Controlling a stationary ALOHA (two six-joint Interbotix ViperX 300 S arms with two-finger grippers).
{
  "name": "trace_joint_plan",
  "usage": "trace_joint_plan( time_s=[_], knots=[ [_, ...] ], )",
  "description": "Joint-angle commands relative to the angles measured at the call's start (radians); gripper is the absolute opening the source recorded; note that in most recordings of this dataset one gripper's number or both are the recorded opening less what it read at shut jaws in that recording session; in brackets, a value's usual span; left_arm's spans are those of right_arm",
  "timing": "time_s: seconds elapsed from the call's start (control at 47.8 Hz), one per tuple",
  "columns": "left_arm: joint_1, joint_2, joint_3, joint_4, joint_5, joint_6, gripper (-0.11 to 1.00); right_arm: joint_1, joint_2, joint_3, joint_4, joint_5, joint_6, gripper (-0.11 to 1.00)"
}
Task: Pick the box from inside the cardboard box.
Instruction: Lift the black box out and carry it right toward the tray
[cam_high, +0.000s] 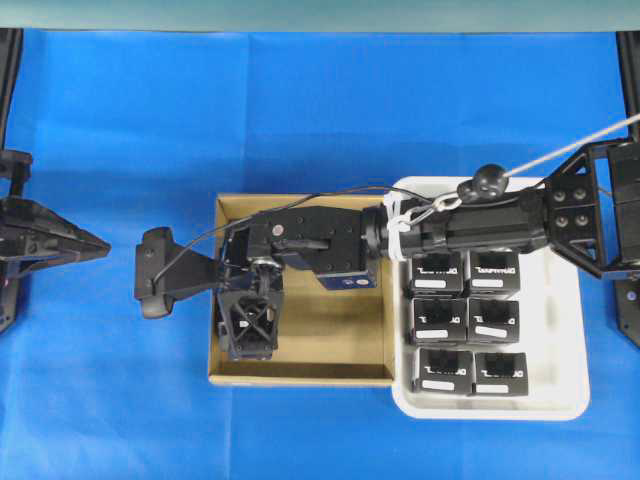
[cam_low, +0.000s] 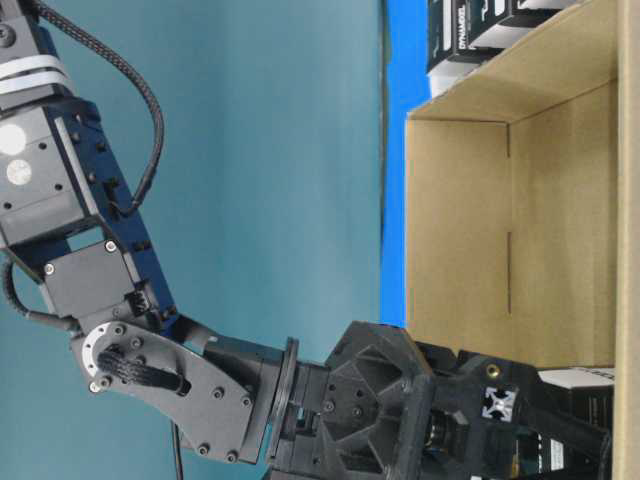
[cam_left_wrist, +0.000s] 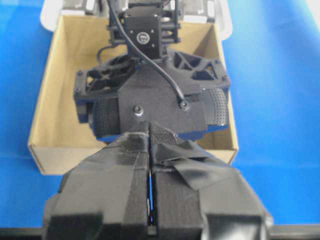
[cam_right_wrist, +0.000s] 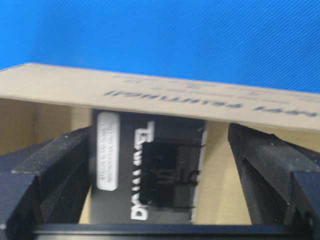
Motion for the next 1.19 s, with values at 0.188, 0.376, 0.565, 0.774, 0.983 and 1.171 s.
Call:
trace_joint_plan(
  time_s=[0.188, 0.376, 0.565, 0.774, 0.983, 1.171],
  knots=[
    [-0.003, 0.003, -0.015, 0.002, -0.014, -0.002, -0.05, 0.006, 0.0, 0.0, -0.002, 0.023, -0.006, 0.97],
    [-0.003, 0.003, -0.014, 0.002, -0.012, -0.011, -0.05, 0.023, -0.009, -0.011, -0.002, 0.032, -0.023, 0.7],
    [-0.003, 0.006, -0.014, 0.002, -0.012, -0.015, -0.05, 0.017, -0.034, -0.008, 0.0, 0.051, -0.034, 0.62],
    [-0.003, 0.0, -0.015, 0.002, -0.006, -0.015, -0.05, -0.032, -0.129, -0.009, 0.0, 0.132, -0.032, 0.62],
    [-0.003, -0.002, -0.015, 0.002, -0.006, -0.015, -0.05, -0.08, -0.259, -0.002, 0.003, 0.238, -0.034, 0.62],
    [-0.006, -0.003, -0.017, 0.002, -0.003, -0.014, -0.05, -0.129, -0.431, 0.063, 0.002, 0.305, -0.075, 0.62]
  ],
)
